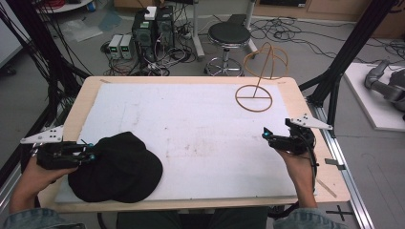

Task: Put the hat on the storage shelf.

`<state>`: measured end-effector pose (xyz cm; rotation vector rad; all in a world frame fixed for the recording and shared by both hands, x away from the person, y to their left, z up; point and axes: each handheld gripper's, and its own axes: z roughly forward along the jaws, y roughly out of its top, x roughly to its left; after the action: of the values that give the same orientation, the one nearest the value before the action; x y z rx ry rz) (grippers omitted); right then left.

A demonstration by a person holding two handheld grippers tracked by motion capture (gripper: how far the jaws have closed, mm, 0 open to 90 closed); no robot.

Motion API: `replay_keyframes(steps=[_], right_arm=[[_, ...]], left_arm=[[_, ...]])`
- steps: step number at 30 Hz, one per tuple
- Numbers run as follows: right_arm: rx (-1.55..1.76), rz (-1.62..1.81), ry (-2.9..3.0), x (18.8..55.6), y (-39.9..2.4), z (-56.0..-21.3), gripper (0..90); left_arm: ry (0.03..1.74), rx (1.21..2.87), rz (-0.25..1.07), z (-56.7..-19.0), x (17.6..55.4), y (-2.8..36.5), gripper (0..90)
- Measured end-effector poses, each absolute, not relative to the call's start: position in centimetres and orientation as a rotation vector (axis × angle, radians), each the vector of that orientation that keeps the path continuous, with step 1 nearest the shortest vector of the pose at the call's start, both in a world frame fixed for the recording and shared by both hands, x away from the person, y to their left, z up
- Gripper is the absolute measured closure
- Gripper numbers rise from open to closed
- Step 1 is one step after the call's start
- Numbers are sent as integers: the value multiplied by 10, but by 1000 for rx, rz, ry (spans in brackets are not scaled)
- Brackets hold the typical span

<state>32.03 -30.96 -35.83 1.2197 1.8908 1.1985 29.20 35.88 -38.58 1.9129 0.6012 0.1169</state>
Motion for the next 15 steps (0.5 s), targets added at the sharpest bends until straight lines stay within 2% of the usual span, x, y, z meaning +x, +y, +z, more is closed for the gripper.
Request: replay_keyframes(steps=[15], right_arm=[[1210,1205,1886,317,-309,-355,108]], left_arm=[[574,1885,178,-363,296,339,697]])
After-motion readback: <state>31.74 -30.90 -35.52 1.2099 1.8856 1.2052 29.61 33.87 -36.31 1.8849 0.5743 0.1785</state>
